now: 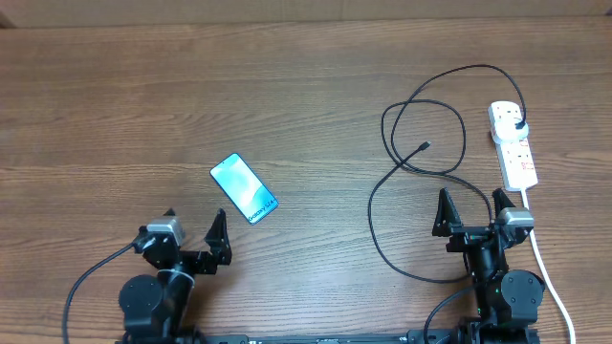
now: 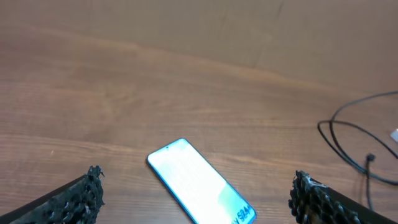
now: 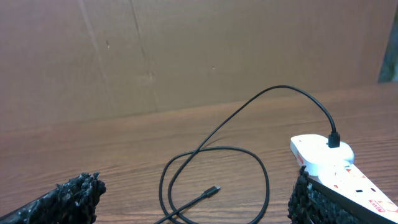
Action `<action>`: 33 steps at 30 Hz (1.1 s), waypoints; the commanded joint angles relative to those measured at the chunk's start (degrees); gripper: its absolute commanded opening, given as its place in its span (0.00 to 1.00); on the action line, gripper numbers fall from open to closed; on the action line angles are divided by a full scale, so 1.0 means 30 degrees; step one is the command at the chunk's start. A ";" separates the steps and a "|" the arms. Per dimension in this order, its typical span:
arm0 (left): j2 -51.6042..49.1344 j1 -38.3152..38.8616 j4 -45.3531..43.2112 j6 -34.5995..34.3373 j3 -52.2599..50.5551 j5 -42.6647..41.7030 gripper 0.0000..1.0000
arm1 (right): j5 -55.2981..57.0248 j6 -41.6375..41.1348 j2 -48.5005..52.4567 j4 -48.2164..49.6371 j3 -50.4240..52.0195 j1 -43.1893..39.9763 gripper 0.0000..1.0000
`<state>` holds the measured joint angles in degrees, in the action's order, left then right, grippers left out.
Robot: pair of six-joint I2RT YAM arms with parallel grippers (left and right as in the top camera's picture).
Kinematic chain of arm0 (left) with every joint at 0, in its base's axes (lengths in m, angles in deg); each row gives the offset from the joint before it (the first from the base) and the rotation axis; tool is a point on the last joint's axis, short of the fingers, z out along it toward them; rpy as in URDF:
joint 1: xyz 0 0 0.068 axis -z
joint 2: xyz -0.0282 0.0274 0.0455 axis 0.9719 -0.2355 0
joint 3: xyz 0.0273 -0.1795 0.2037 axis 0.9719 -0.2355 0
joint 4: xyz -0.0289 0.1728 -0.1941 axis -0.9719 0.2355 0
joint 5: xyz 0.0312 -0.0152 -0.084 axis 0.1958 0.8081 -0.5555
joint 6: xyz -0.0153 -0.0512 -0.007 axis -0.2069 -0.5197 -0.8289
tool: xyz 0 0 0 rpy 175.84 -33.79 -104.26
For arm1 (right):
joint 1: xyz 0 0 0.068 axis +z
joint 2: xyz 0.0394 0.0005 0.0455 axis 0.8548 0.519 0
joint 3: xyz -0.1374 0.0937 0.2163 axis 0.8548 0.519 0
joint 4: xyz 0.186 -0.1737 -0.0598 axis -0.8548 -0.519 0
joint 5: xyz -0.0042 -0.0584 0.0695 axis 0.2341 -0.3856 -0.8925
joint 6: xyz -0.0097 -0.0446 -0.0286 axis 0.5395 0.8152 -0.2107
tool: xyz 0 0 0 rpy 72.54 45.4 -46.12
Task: Plug charger to phone and switch on socket
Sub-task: 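Move the left gripper over the blue phone and lower onto it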
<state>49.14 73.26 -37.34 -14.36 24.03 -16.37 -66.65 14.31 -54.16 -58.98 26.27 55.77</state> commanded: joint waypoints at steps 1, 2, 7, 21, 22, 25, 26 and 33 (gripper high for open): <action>-0.0685 -0.0080 0.1188 -0.0459 0.2841 0.0007 1.00 | -0.0044 0.0080 -0.0226 0.0117 0.0270 -0.0029 1.00; -0.1042 -0.0080 0.1690 -0.0466 0.3563 0.0007 1.00 | -0.0044 0.0080 -0.0226 0.0117 0.0270 -0.0029 1.00; -0.4488 -0.0080 0.4524 -0.0474 0.7694 0.0073 1.00 | -0.0044 0.0080 -0.0226 0.0117 0.0270 -0.0029 1.00; -1.7012 0.1064 1.3085 -0.0546 1.9722 0.0102 1.00 | -0.0044 0.0080 -0.0226 0.0117 0.0270 -0.0029 1.00; -1.7945 0.1486 1.3646 -0.0546 2.0582 0.0211 1.00 | -0.0044 0.0073 -0.0226 0.0117 0.0270 -0.0029 1.00; -2.0393 0.2907 1.5067 -0.1129 2.2564 0.1501 1.00 | -0.0044 0.0080 -0.0226 0.0117 0.0270 -0.0029 1.00; -2.1245 0.3512 1.5591 -0.1566 2.3176 0.2237 1.00 | -0.0044 0.0073 -0.0226 0.0117 0.0270 -0.0029 1.00; -2.5492 0.5945 1.5373 -0.2047 2.4443 -0.0466 1.00 | -0.0044 0.0080 -0.0226 0.0117 0.0270 -0.0029 1.00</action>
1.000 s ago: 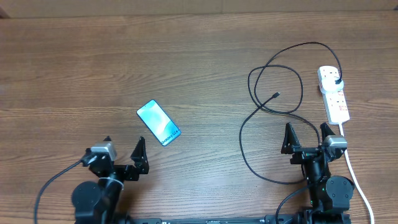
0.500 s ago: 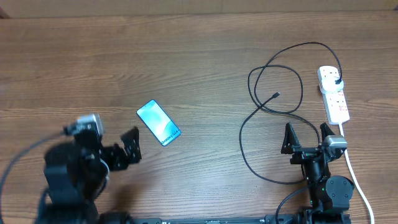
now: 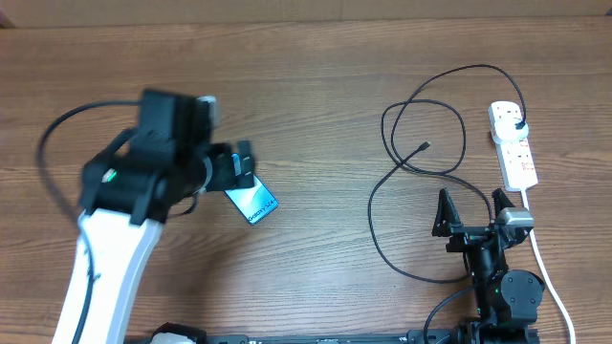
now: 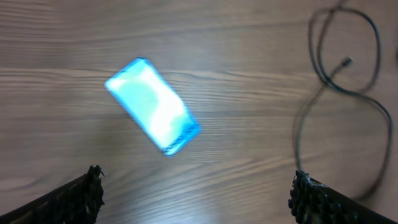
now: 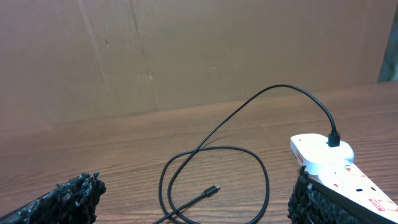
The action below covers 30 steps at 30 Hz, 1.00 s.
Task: Plug charger to phone and switch on socket
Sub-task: 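Move the left gripper over the blue phone and lower onto it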
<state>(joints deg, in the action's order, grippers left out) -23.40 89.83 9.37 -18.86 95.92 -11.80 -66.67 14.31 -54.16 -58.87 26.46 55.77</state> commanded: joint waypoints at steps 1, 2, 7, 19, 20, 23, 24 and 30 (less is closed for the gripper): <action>-0.1887 0.0415 -0.0168 -0.0546 0.0466 -0.2885 1.00 | -0.0036 0.0080 -0.0226 0.0080 0.0204 -0.0029 1.00; -0.2324 0.0415 -0.0153 -0.0532 0.0466 -0.3337 1.00 | -0.0036 0.0073 -0.0226 0.0080 0.0204 -0.0036 1.00; -0.4422 0.0415 -0.0073 -0.0393 0.0466 -0.4044 1.00 | -0.0036 0.0080 -0.0226 0.0080 0.0204 -0.0029 1.00; -0.7533 0.0408 0.0211 -0.4634 0.0466 -0.0707 1.00 | -0.0036 0.0080 -0.0226 0.0080 0.0204 -0.0029 1.00; -0.7621 0.0408 0.0328 -0.5370 0.0466 0.0168 1.00 | -0.0036 0.0073 -0.0226 0.0080 0.0204 -0.0029 1.00; -0.7701 0.0408 0.0401 -0.6441 0.0459 0.1377 1.00 | -0.0036 0.0080 -0.0226 0.0080 0.0204 -0.0029 1.00; -0.7730 0.0408 0.0379 -0.6579 0.0459 0.1574 1.00 | -0.0036 0.0073 -0.0226 0.0080 0.0204 -0.0029 1.00; -0.7730 0.0408 0.0423 -0.8342 0.0459 0.2871 1.00 | -0.0036 0.0080 -0.0226 0.0080 0.0204 -0.0029 1.00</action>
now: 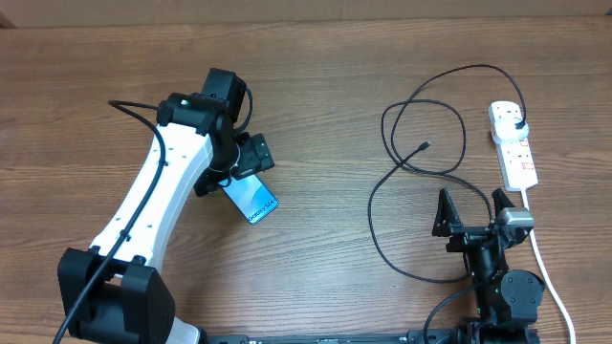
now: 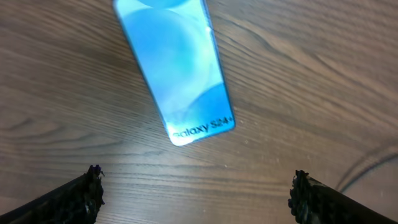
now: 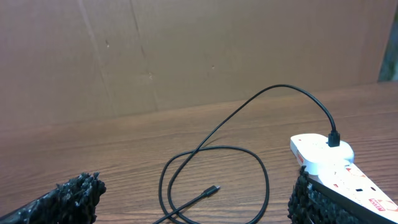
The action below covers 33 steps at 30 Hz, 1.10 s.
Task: Plug charger to phone and switch on socket
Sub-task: 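Move the left gripper over the blue phone and lower onto it, then close the left gripper on the phone's short edge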
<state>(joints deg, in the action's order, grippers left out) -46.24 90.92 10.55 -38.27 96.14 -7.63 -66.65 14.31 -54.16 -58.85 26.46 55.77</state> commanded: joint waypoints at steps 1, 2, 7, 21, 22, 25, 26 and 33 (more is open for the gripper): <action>-0.0117 0.0044 0.0029 -0.2193 0.0386 0.1588 1.00 | -0.0044 0.0080 -0.0226 0.0073 0.0204 -0.0036 1.00; -0.0117 0.0044 0.0007 -0.2514 0.0386 0.1690 1.00 | -0.0044 0.0080 -0.0226 0.0073 0.0204 -0.0029 1.00; -0.0131 0.0044 -0.0175 -0.2725 0.0372 0.1676 1.00 | -0.0044 0.0080 -0.0226 0.0073 0.0204 -0.0029 1.00; -0.1253 0.0036 -0.1282 -0.2725 -0.0838 0.0889 1.00 | -0.0044 0.0080 -0.0226 0.0073 0.0204 -0.0029 1.00; -0.1574 0.0036 -0.1370 -0.2718 -0.0845 0.0641 1.00 | -0.0044 0.0080 -0.0226 0.0073 0.0204 -0.0029 1.00; -0.2601 0.0036 -0.1719 -0.2725 -0.0845 -0.0015 1.00 | -0.0044 0.0080 -0.0226 0.0073 0.0204 -0.0029 1.00; -0.2987 0.0036 -0.1865 -0.2718 -0.0845 -0.0219 1.00 | -0.0044 0.0080 -0.0226 0.0073 0.0204 -0.0029 1.00; -0.4554 -0.0058 -0.2375 -0.2725 -0.0845 -0.0554 1.00 | -0.0044 0.0073 -0.0226 0.0073 0.0204 -0.0029 1.00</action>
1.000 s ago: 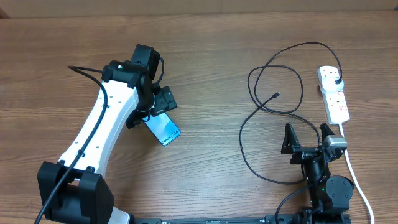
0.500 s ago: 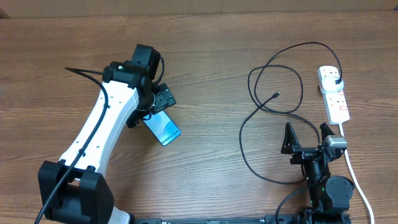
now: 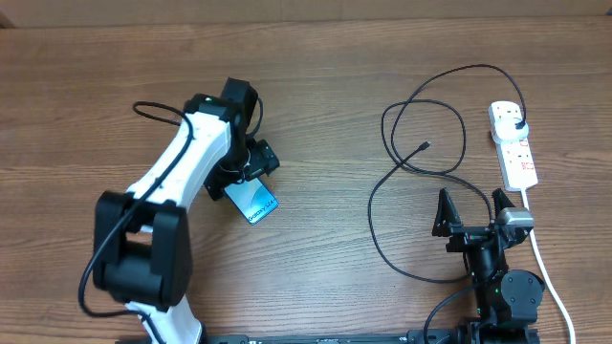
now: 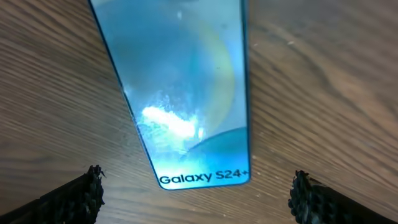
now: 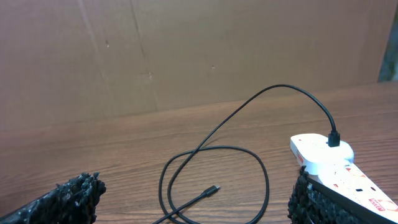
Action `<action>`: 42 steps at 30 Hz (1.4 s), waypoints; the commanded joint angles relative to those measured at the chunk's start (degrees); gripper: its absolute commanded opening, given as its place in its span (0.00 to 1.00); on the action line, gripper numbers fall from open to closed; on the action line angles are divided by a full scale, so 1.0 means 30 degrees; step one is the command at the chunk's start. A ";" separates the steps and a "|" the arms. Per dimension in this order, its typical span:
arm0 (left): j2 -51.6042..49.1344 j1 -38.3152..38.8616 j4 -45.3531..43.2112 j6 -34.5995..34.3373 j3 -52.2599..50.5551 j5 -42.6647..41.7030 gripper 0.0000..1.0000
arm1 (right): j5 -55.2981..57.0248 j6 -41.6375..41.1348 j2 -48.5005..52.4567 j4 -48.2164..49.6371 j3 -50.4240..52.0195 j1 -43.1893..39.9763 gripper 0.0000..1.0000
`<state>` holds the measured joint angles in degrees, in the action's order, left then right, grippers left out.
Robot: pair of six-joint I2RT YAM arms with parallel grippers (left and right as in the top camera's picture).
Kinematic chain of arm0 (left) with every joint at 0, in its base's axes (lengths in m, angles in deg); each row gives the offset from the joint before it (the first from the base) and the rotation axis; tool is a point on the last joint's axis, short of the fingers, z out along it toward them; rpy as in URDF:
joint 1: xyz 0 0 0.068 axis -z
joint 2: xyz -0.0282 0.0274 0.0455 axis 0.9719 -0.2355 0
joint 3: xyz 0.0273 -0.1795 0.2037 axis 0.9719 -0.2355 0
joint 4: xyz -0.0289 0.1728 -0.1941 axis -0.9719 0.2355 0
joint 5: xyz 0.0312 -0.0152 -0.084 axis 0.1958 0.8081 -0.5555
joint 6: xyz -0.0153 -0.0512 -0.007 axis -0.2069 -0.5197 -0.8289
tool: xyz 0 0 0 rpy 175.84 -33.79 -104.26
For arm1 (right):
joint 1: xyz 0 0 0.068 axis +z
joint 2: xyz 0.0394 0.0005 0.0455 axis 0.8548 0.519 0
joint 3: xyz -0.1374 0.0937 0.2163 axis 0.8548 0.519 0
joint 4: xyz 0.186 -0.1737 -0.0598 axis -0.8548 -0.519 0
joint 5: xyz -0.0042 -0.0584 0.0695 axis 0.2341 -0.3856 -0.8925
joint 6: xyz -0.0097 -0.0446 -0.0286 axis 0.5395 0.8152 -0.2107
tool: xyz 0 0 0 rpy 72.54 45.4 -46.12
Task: Plug charger to phone and switch on socket
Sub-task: 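Close the left gripper on the phone's short edge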
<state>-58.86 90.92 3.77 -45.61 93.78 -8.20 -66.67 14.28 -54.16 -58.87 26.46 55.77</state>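
A blue-screened phone (image 3: 254, 202) lies flat on the wooden table, its lit face reading Galaxy S24+ (image 4: 180, 93) close up in the left wrist view. My left gripper (image 3: 241, 178) hangs open just over its upper end, fingers (image 4: 74, 199) wide on either side. The black charger cable (image 3: 421, 162) loops at the right, its free plug tip (image 3: 425, 145) (image 5: 213, 189) bare on the wood. Its other end sits in the white power strip (image 3: 513, 143) (image 5: 329, 162). My right gripper (image 3: 470, 212) rests open near the front edge, short of the cable.
The strip's white lead (image 3: 550, 277) runs down the right side past my right arm. A brown cardboard wall (image 5: 186, 50) stands behind the table. Bare wood (image 3: 96, 96) lies around the phone.
My left gripper has come lower and closer over the phone, whose screen now fills much of the wrist view. The phone, cable and right arm are where they were.
Both grippers first rested open at the front edge, phone and cable untouched. The left arm was then raised above the phone, then over its upper end, and now hangs close over the screen, still open. The right arm stayed put.
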 commanded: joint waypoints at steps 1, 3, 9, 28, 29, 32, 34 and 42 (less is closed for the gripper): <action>-0.0430 -0.0095 -0.0182 -0.0291 -0.0058 -0.0372 1.00 | -0.0036 0.0087 -0.0226 0.0080 0.0204 -0.0029 1.00; -0.0517 -0.0131 -0.0211 -0.0576 -0.0058 -0.0335 1.00 | -0.0036 0.0087 -0.0226 0.0080 0.0204 -0.0029 1.00; -0.1049 -0.0153 -0.0386 -0.1282 -0.0080 0.0189 1.00 | -0.0036 0.0087 -0.0226 0.0080 0.0204 -0.0029 1.00; -0.2448 -0.0488 -0.1348 -0.1537 -0.0248 0.1494 1.00 | -0.0036 0.0080 -0.0226 0.0080 0.0204 -0.0029 1.00; -0.2448 -0.0488 -0.1435 -0.1566 -0.0342 0.1581 0.99 | -0.0036 0.0080 -0.0226 0.0080 0.0204 -0.0029 1.00; -0.2448 -0.0488 -0.1982 -0.1574 -0.0794 0.1566 1.00 | -0.0036 0.0087 -0.0226 0.0080 0.0204 -0.0029 1.00; -0.2448 -0.0488 -0.2448 -0.1574 -0.1151 0.1559 1.00 | -0.0036 0.0087 -0.0226 0.0080 0.0204 -0.0036 1.00; -0.2448 -0.0488 -0.3942 -0.1566 -0.2164 0.1304 0.99 | -0.0036 0.0080 -0.0226 0.0080 0.0204 -0.0029 1.00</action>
<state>-64.78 89.74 -6.61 -48.85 89.62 -5.53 -66.67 14.28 -54.16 -58.89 26.46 55.77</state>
